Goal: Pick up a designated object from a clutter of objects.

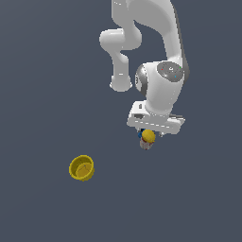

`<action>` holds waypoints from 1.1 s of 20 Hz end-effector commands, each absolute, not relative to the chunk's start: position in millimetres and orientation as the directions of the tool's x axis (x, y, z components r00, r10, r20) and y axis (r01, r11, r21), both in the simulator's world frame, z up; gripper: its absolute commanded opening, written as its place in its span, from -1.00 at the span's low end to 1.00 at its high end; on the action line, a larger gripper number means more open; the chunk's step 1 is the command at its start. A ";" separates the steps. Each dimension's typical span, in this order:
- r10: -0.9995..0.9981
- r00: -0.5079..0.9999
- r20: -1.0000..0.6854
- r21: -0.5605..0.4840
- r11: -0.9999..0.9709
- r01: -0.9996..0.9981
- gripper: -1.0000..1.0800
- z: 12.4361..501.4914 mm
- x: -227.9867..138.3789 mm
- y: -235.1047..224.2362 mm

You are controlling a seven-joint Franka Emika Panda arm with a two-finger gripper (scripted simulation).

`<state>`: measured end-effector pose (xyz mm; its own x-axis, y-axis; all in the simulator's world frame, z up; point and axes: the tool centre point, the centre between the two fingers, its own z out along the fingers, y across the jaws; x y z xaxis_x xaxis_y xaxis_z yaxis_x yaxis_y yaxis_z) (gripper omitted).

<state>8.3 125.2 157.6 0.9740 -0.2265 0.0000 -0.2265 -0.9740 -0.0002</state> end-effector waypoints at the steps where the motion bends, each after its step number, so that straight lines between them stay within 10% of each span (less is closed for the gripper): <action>1: -0.227 0.974 0.000 0.000 -0.974 -0.227 0.92 145.1 7.7 125.2; 8: -0.228 0.974 0.000 0.000 -0.974 -0.228 0.92 130.5 8.8 125.4; 9: -0.228 0.974 0.000 0.000 -0.974 -0.228 -1.00 130.5 8.8 125.4; 22: -0.228 0.974 0.001 -0.001 -0.974 -0.228 -1.00 133.8 10.1 122.9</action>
